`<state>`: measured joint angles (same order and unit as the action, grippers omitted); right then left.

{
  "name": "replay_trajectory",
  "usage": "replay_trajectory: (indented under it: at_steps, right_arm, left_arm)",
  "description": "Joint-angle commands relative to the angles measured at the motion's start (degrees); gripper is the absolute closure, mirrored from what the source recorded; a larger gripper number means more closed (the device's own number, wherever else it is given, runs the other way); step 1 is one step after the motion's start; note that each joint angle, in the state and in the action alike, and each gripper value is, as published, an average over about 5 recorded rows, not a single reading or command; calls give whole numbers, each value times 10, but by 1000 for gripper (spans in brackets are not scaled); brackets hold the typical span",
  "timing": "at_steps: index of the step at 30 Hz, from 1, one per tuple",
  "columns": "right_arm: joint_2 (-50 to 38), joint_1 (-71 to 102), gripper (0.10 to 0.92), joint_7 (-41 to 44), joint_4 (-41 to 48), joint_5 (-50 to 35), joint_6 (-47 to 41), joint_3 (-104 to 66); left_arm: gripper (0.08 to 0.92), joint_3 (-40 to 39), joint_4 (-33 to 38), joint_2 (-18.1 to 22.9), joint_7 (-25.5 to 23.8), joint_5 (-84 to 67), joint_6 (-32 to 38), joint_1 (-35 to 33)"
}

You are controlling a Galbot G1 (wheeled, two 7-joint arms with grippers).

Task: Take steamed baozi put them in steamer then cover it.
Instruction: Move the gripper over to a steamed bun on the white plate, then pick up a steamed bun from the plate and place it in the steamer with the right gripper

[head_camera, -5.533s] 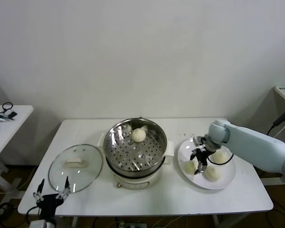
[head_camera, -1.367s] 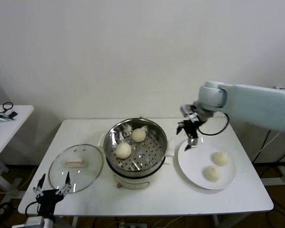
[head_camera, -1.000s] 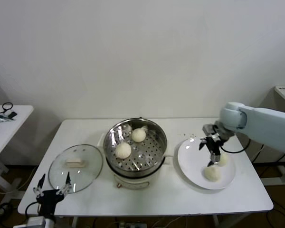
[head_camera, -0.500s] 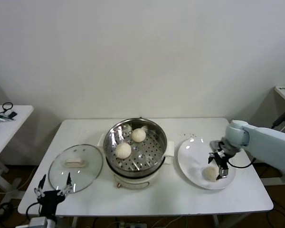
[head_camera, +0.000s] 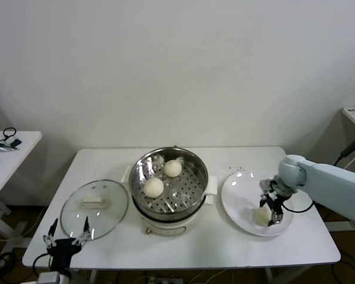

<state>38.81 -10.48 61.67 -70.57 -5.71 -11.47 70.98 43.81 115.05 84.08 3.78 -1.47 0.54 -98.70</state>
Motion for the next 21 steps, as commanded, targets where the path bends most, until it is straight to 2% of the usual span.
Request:
replay_trajectory:
  at_steps: [1, 6, 21]
  right_arm:
    - [3, 2, 348, 2, 6, 6, 7, -7]
    - [17, -55, 357, 12, 5, 6, 49, 13]
    - [151, -363, 342, 58, -15, 28, 348, 117]
  left_arm:
    - [177, 0, 1, 0, 0, 1, 0, -1]
    - [177, -2, 1, 0, 0, 1, -1, 0]
    - [177, -8, 9, 0, -2, 3, 5, -3]
